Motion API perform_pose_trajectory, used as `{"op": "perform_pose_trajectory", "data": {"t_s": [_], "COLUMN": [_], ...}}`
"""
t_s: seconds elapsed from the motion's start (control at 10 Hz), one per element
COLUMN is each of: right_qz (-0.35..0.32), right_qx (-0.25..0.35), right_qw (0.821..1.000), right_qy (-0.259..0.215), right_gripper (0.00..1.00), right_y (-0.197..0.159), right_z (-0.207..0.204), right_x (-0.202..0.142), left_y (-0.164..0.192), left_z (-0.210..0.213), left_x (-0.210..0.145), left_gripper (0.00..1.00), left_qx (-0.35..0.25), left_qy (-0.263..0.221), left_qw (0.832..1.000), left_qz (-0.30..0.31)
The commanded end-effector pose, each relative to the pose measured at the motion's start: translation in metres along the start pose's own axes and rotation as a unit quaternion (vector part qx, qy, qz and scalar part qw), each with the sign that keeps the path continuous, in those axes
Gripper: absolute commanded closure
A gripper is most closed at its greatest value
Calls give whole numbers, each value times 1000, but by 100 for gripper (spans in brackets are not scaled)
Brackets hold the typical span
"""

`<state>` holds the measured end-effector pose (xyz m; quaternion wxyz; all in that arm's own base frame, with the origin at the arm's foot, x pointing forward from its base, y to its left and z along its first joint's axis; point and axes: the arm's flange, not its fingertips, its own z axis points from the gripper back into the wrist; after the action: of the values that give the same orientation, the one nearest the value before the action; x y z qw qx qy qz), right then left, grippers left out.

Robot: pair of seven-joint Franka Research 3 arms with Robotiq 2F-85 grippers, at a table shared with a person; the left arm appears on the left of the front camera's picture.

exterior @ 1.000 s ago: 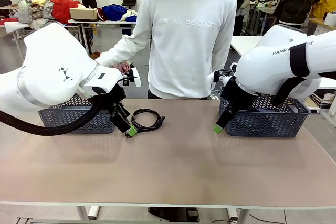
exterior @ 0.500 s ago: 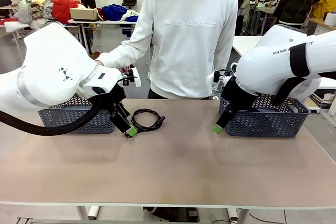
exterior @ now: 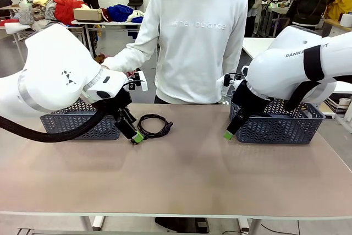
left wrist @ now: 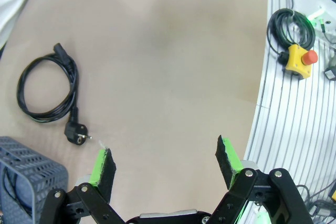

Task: Organize the cables according to human instructions.
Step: Pick up a bundle of cables and place it in the basket indicated by the human.

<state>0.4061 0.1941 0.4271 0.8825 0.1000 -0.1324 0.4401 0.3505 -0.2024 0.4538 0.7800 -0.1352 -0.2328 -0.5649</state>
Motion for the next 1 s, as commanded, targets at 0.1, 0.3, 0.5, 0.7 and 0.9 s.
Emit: {"op": "perform_pose_trajectory", "data": {"t_s": [0.1,0.3,0.5,0.7,0.9], "right_qz": [-1,-1,-1,-1,-1], "right_qx": [0,0,0,0,0], "right_qw": [1000,1000,1000,1000,1000], "right_qy": [-1,-1,-1,-1,-1], "right_gripper": [0,0,0,0,0], "right_y": [-1,-1,-1,-1,-1], "right_z": [0,0,0,0,0], "right_x": [0,0,0,0,0], "left_y": [0,13,33,53,69], "left_z": [0,-13,-30,-56,-81], "left_x": [0,24,48,70,82], "left_gripper": [0,0,0,0,0], "left_qx": [0,19,18,19,10], "left_qy": [0,41,74,107,136], "left_qw": [1000,999,995,991,987], "left_qz": [0,-30,-59,-80,-84]}}
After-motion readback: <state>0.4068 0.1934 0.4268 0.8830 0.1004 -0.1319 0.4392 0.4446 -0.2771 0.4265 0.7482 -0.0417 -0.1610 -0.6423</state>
